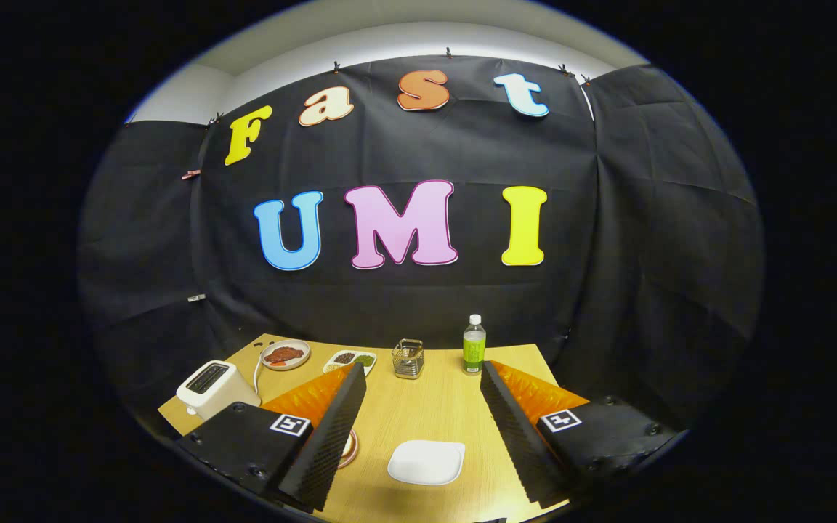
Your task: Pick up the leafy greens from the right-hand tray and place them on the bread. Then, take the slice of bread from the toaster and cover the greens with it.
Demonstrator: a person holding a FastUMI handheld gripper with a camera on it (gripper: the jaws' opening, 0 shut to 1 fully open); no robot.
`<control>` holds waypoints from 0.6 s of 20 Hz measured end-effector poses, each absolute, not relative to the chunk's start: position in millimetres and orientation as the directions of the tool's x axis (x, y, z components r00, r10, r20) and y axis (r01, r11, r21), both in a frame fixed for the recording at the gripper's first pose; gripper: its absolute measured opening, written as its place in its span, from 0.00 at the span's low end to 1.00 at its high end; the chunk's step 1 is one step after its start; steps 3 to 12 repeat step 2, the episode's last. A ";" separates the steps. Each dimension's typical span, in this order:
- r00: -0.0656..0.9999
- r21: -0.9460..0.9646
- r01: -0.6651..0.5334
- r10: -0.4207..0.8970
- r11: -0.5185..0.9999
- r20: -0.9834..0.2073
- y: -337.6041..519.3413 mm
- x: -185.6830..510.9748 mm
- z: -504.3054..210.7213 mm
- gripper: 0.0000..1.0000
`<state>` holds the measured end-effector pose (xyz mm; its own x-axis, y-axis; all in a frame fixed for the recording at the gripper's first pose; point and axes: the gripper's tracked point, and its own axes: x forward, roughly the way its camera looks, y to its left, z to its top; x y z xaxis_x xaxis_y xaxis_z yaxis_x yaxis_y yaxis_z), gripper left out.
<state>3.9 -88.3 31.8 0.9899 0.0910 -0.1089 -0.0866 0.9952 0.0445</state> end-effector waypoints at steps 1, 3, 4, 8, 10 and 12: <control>0.989 0.042 -0.092 0.096 0.995 -0.116 -90.0 5.2 27.9 0.99; 0.987 0.039 -0.095 0.099 0.995 -0.126 -90.8 6.1 24.1 0.99; 0.987 0.039 -0.095 0.099 0.995 -0.126 -90.8 6.1 24.1 0.99; 0.987 0.039 -0.095 0.099 0.995 -0.126 -90.8 6.1 24.1 0.99; 0.987 0.039 -0.095 0.099 0.995 -0.126 -90.8 6.1 24.1 0.99; 0.987 0.039 -0.095 0.099 0.995 -0.126 -90.8 6.1 24.1 0.99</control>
